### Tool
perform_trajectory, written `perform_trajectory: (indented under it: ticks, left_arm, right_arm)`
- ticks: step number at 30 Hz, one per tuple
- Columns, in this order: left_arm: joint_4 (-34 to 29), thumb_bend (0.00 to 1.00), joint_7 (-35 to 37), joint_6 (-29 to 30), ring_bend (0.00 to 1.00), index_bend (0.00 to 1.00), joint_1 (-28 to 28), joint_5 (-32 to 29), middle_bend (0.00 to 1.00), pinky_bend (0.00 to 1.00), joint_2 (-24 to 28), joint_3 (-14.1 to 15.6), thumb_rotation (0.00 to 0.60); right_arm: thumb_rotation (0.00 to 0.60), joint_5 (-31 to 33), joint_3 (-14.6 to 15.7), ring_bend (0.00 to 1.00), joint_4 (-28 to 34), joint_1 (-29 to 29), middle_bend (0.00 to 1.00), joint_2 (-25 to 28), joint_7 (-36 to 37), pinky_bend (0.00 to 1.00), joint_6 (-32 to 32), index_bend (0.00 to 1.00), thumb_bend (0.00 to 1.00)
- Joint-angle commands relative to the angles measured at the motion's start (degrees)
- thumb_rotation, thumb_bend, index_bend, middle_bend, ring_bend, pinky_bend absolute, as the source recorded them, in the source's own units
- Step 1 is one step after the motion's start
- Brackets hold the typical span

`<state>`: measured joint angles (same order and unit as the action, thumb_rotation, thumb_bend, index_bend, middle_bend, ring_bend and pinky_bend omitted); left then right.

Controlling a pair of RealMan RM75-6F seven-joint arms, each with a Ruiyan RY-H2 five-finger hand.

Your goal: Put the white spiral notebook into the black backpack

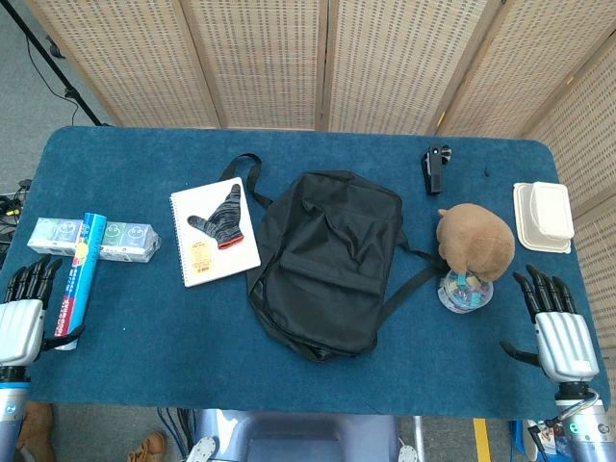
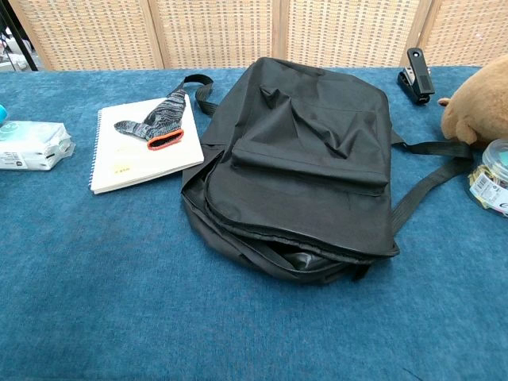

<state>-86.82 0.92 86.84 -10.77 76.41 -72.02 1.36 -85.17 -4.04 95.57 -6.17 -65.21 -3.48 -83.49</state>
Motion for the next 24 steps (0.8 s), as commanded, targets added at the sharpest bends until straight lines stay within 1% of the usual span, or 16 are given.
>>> perform_trajectory:
  ticks: [1, 6, 11, 13, 15, 16, 18, 21, 23, 24]
  left_arm:
    - [-0.09, 0.02, 0.15, -1.16, 0.00, 0.00, 0.30, -0.23, 0.00, 0.00, 0.11, -0.56, 0.600]
    - [-0.11, 0.02, -0.50, -2.13, 0.00, 0.00, 0.16, 0.58, 0.00, 0.00, -0.39, -0.89, 0.600]
    - [-1.14, 0.02, -0.70, -4.42, 0.00, 0.00, -1.18, 1.37, 0.00, 0.00, -1.64, -1.80, 0.600]
    - [-1.39, 0.05, -1.80, -5.99, 0.00, 0.00, -2.61, 1.85, 0.00, 0.00, -2.74, -2.52, 0.600]
    - [-1.15, 0.12, -4.08, -7.68, 0.00, 0.00, -4.21, 1.94, 0.00, 0.00, -4.11, -3.33, 0.600]
    - [-0.72, 0.17, -5.85, -8.71, 0.00, 0.00, -5.34, 2.02, 0.00, 0.00, -5.23, -3.91, 0.600]
    - [0.13, 0.22, -8.60, -10.45, 0.00, 0.00, -7.07, 1.84, 0.00, 0.00, -7.18, -4.77, 0.600]
    - [1.72, 0.23, -12.82, -13.22, 0.00, 0.00, -10.06, 0.75, 0.00, 0.00, -11.38, -6.71, 0.600]
    - [3.28, 0.23, -14.10, -14.22, 0.00, 0.00, -11.79, 0.55, 0.00, 0.00, -14.34, -7.98, 0.600]
    - [4.50, 0.23, -15.26, -15.64, 0.00, 0.00, -13.82, 0.70, 0.00, 0.00, -16.75, -9.06, 0.600]
  right_arm:
    - [0.600, -0.15, -0.01, 0.00, 0.15, 0.06, 0.00, 0.14, 0.18, 0.00, -0.15, 0.00, 0.00]
    - [0.600, -0.24, 0.11, 0.00, 0.49, 0.19, 0.00, 0.47, 0.61, 0.00, -0.16, 0.00, 0.00]
    - [0.600, -0.21, 0.15, 0.00, 0.71, 0.16, 0.00, 0.78, 1.13, 0.00, 0.08, 0.00, 0.00]
    - [0.600, -0.09, 0.16, 0.00, 0.77, 0.10, 0.00, 0.86, 1.25, 0.00, 0.32, 0.00, 0.00]
    - [0.600, 0.04, 0.15, 0.00, 0.91, 0.01, 0.00, 0.94, 1.33, 0.00, 0.59, 0.00, 0.00]
    - [0.600, 0.07, 0.16, 0.00, 0.97, -0.01, 0.00, 0.97, 1.32, 0.00, 0.68, 0.00, 0.00]
    - [0.600, 0.00, 0.19, 0.00, 1.08, -0.09, 0.00, 0.98, 1.30, 0.00, 0.82, 0.00, 0.00]
    - [0.600, 0.12, 0.24, 0.00, 1.17, -0.13, 0.00, 1.05, 1.49, 0.00, 1.06, 0.00, 0.00]
    - [0.600, 0.09, 0.28, 0.00, 1.28, -0.11, 0.00, 1.19, 1.78, 0.00, 1.12, 0.00, 0.00]
    - [0.600, -0.09, 0.29, 0.00, 1.46, -0.11, 0.00, 1.28, 2.07, 0.00, 1.03, 0.00, 0.00]
